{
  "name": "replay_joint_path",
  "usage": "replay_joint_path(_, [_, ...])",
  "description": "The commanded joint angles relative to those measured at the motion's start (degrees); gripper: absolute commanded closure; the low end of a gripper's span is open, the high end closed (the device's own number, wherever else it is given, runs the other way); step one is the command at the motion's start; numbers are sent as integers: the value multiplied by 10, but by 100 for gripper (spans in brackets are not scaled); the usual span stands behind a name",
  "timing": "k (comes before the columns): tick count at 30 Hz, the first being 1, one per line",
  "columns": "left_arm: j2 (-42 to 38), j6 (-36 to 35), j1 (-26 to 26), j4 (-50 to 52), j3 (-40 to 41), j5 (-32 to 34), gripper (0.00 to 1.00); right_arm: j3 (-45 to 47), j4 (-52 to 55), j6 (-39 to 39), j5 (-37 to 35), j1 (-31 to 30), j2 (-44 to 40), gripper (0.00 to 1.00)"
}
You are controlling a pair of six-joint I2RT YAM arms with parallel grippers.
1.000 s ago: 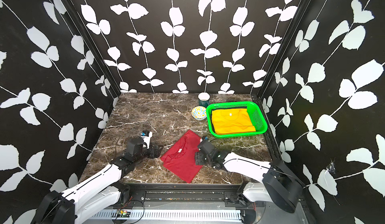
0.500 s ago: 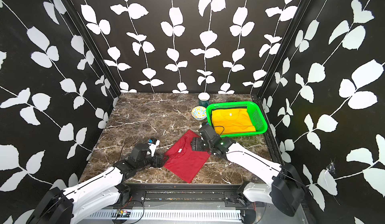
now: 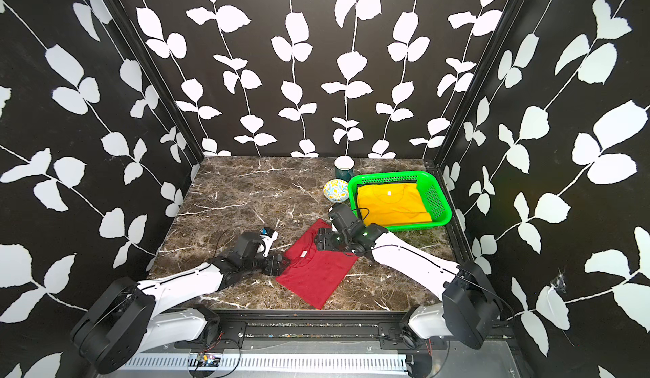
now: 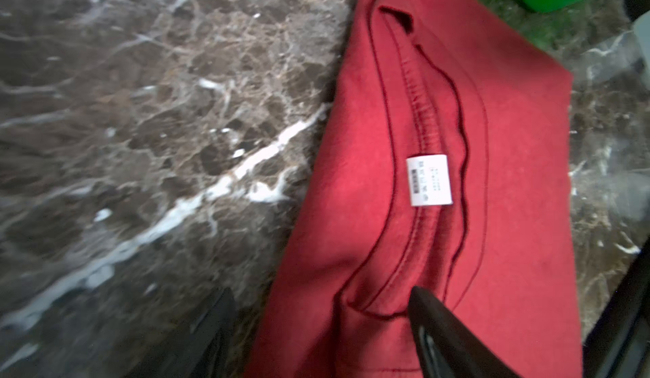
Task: Put the folded t-shirts into the basket
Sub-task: Pick up the T-shirt from the center of the board.
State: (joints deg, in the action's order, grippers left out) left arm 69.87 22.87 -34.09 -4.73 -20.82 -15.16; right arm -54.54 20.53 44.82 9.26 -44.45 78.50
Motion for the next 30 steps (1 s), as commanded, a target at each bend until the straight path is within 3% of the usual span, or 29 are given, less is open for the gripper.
replay_joint_path(1, [12,19,-4,19,21,-61,26,-16,11,-9,4,3,4,25])
replay_joint_path(7, [10,33,-40,16,28,-72,32,-33,16,-17,29,3,42,24])
replay_joint_path(12, [2,30,-56,6,28,-81,48,-87,55,2,48,4,106,24])
replay_joint_path(19, [-14,-1,-77,17,15,-58,83,-185,140,31,19,6,192,24])
replay_joint_path(20, [-12,-12,-84,14,11,-58,98,-198,152,26,10,6,204,23])
replay_joint_path(26, [-14,-84,-200,57,-43,36,100,-255,203,25,-69,-3,255,23])
replay_joint_path(30, [-42,-136,-264,80,-66,111,100,-280,212,21,-57,-4,283,22])
